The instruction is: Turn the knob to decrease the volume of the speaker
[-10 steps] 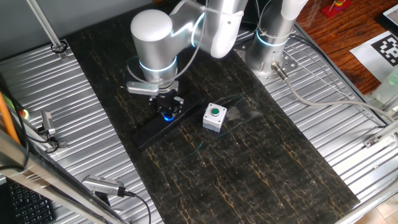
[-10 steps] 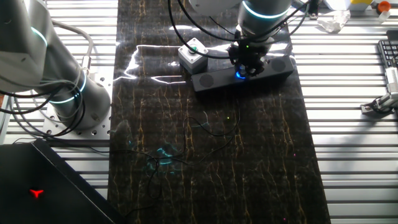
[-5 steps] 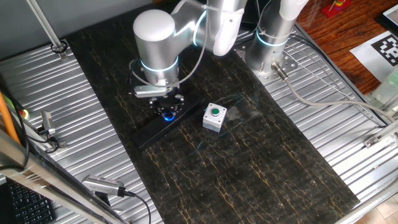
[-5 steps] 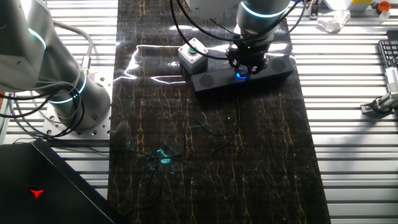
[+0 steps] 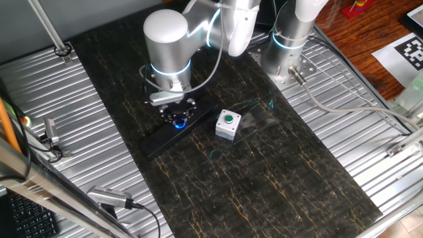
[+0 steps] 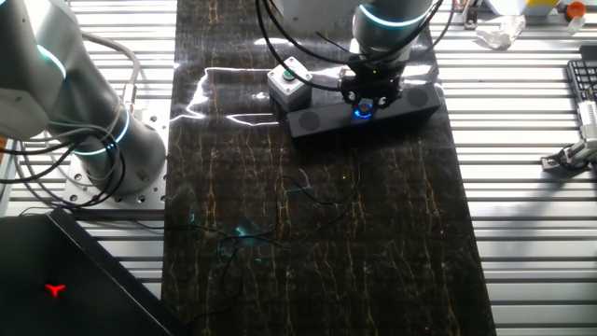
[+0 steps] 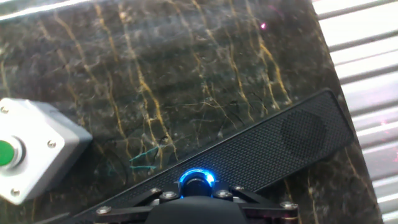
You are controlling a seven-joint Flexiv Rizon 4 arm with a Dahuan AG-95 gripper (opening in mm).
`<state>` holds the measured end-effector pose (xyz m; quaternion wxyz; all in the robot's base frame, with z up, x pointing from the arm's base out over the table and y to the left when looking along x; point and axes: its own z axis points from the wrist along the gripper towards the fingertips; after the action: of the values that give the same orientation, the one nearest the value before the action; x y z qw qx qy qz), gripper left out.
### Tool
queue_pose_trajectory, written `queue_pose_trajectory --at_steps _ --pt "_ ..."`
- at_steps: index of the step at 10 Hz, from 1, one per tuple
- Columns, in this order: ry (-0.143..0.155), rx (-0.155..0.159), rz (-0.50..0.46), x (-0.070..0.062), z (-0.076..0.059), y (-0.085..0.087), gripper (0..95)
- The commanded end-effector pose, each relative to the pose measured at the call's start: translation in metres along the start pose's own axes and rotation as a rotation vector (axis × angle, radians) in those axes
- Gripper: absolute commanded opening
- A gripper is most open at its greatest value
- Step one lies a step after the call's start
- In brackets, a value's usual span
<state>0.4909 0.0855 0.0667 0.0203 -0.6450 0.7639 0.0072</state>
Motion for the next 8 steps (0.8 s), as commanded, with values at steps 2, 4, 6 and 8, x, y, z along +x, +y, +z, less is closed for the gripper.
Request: queue_pose_trajectory --at_steps 2,4,6,8 --pt "0.002 0.003 -0.022 0.0004 0.0004 0.0001 19.0" --pt "0.000 0.004 -0.029 0.0004 0.0004 0.0001 19.0" --pt "0.001 0.003 -0.046 0.0004 0.0002 0.0001 19.0" --pt "0.003 0.003 -0.050 0.0004 0.0002 0.0001 19.0"
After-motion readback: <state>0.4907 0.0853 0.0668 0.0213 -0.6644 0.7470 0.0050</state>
